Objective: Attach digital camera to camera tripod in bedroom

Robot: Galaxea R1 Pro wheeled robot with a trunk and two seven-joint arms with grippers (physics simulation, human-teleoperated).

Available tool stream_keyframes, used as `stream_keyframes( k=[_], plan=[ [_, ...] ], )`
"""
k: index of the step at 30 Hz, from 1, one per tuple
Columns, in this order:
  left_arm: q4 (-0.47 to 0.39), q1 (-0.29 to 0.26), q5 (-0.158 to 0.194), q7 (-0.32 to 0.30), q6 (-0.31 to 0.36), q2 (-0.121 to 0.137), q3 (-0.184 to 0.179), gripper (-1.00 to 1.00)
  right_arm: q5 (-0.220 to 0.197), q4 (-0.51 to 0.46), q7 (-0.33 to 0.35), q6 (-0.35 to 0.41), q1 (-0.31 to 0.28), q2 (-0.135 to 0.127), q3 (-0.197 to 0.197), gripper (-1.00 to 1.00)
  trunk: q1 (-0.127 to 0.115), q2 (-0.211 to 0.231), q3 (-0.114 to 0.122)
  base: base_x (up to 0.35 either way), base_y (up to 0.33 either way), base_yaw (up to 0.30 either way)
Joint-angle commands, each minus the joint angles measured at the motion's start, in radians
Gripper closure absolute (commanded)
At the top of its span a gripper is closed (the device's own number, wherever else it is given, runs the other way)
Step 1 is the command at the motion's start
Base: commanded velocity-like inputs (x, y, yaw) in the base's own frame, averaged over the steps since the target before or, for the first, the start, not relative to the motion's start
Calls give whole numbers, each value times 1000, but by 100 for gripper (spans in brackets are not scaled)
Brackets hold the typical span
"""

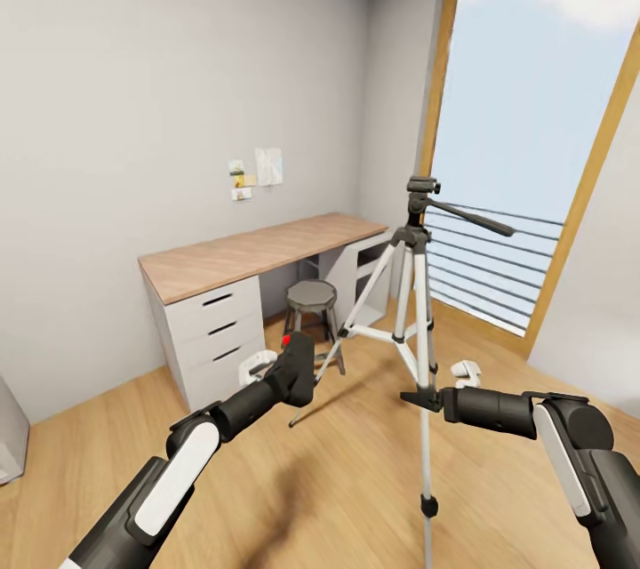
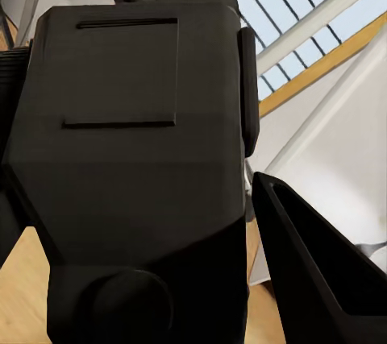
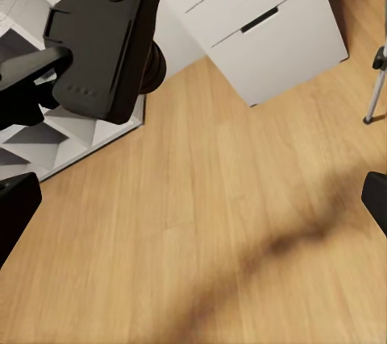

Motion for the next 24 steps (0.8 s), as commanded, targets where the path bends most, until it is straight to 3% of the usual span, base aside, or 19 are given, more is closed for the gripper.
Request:
stream_keyframes(
  k=[1,24],
  plan=[
    [-2,-1,8,10,1,1,-2,100,2,0,4,4,-1,0,-1,-100,-4,7,2,0,0,0],
    [-1,-1,8,11,1,1,-2,100,2,0,4,4,-1,1,-1,-100,-92,168,74,0,0,0]
  ],
)
